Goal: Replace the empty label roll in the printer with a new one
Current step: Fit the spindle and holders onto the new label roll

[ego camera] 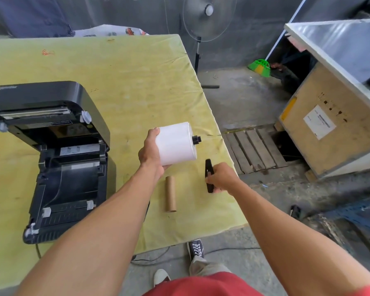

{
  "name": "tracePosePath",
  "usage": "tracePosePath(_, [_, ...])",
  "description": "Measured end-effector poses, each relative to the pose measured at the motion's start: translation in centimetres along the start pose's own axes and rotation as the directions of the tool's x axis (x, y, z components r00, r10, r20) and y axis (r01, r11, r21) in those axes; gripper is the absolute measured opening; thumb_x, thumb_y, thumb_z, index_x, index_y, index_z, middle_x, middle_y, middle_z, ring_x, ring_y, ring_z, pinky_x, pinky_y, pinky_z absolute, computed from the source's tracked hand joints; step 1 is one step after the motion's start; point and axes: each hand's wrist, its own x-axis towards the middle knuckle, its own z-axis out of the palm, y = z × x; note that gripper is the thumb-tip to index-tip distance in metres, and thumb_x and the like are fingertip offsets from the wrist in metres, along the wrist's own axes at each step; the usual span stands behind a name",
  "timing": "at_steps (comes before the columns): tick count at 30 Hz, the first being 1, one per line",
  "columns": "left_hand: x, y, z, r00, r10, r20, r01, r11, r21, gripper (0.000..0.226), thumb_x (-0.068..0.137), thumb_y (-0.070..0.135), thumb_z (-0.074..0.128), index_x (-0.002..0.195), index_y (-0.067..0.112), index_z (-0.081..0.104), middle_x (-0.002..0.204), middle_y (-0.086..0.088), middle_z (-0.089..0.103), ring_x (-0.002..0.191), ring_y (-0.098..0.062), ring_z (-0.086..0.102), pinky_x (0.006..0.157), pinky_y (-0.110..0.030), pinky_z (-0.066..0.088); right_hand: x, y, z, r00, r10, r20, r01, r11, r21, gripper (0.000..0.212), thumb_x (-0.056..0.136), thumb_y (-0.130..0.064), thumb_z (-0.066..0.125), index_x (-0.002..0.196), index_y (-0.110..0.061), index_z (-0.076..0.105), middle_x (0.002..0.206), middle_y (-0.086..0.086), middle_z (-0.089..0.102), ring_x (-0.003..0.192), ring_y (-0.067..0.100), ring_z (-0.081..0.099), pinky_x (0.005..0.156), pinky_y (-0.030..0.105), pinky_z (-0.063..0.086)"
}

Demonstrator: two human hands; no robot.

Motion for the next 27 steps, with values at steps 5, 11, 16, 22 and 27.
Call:
tracePosePath(5, [0.8,0.4,0.4,1.000,0.003,-0.015,-0.003,1.000,-0.006,0.041,0.055,0.049,0.075,0.085,0.022,0.065,0.076,-0.001,0.070,0.061,-0.026,0.068,0.054,-0.041,0.057,0.7,-4.5,-2.0,0.950,-0.209,-0.230,0.242,0.963,0.122,0.010,0.089,-0.009,0.057,0.095,-0.005,0.065,0.091,0.018,0.072,0.074,0.035,0.071,0.071,0.051,0.061])
tracePosePath(11, [1.5,1.7,1.0,0.999,0.027,-0.039,-0.028,1.000,-0.006,0.043,0.053,0.049,0.074,0.084,0.022,0.063,0.077,-0.001,0.069,0.060,-0.024,0.067,0.056,-0.044,0.059,0.3,-8.6,-3.2,0.893,-0.355,-0.277,0.376,0.927,0.022,0.015,0.083,-0.005,0.047,0.083,-0.014,0.058,0.070,0.005,0.061,0.072,0.036,0.065,0.066,0.045,0.058])
tracePosePath(16, [1.9,2.9,1.0,0.998,0.042,-0.056,-0.041,0.999,0.008,0.047,0.053,0.053,0.073,0.085,0.021,0.061,0.079,-0.002,0.069,0.064,-0.024,0.068,0.054,-0.039,0.059,-0.2,-10.3,-3.0,0.860,-0.430,-0.276,0.433,0.900,-0.051,0.031,0.082,-0.004,0.042,0.100,-0.014,0.065,0.087,0.010,0.068,0.078,0.037,0.061,0.067,0.040,0.051])
tracePosePath(22, [1.9,3.9,0.3,0.996,0.056,-0.068,-0.056,0.998,-0.004,0.048,0.053,0.052,0.075,0.084,0.019,0.059,0.078,-0.003,0.068,0.061,-0.023,0.067,0.043,-0.036,0.055,-1.1,-11.9,-2.2,0.823,-0.522,-0.222,0.503,0.853,-0.139,0.041,0.077,-0.003,0.035,0.101,-0.011,0.068,0.082,0.012,0.067,0.071,0.036,0.054,0.057,0.033,0.040])
tracePosePath(27, [1.7,4.6,-0.9,0.996,0.088,-0.033,-0.086,0.996,0.039,0.052,0.051,0.054,0.075,0.086,0.018,0.059,0.082,-0.004,0.069,0.063,-0.024,0.068,0.047,-0.034,0.056,-1.6,-11.5,-1.2,0.825,-0.457,-0.332,0.503,0.862,0.061,0.032,0.086,-0.002,0.046,0.098,-0.008,0.075,0.081,0.016,0.072,0.070,0.034,0.063,0.064,0.040,0.054])
